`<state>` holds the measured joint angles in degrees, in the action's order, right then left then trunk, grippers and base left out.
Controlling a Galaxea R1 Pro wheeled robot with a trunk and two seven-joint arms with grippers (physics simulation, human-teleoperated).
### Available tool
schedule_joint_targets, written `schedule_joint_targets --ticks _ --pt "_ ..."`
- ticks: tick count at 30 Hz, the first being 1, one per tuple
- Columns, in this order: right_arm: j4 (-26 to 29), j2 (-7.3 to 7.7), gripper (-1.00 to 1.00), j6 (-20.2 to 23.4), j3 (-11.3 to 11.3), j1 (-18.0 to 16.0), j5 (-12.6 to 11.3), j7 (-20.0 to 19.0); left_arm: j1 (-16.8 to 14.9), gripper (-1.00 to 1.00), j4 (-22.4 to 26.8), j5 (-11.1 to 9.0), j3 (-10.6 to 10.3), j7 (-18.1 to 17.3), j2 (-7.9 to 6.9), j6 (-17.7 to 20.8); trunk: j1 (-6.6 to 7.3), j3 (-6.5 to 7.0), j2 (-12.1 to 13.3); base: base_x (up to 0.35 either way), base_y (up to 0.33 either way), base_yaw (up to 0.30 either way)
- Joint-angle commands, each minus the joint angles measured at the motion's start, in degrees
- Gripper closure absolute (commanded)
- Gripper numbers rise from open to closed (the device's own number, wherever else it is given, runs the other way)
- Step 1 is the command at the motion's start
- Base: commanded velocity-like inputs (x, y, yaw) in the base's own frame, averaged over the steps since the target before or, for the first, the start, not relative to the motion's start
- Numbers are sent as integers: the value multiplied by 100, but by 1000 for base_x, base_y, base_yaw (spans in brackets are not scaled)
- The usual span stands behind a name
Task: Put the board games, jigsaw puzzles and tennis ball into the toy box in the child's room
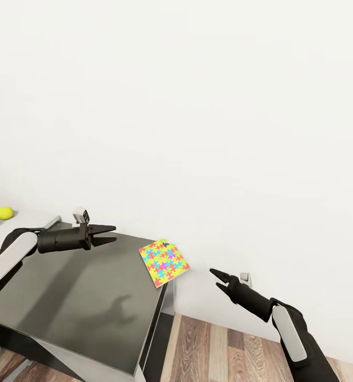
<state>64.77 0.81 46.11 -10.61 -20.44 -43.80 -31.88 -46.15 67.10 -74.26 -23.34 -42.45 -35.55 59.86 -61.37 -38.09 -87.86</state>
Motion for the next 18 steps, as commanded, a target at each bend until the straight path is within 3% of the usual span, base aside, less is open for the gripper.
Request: schedule_joint_targets --ticks 1,18 --pt "1 -2 -100 38 -11 -4 -6 -12 -8 -100 -4 0 -13 -26 -5 14 0 -5 -3 0 0 0" --pt "1 -2 -100 38 -4 -4 -6 -12 -8 -100 -4 8 -19 -26 -1 14 0 10 -3 -1 0 26"
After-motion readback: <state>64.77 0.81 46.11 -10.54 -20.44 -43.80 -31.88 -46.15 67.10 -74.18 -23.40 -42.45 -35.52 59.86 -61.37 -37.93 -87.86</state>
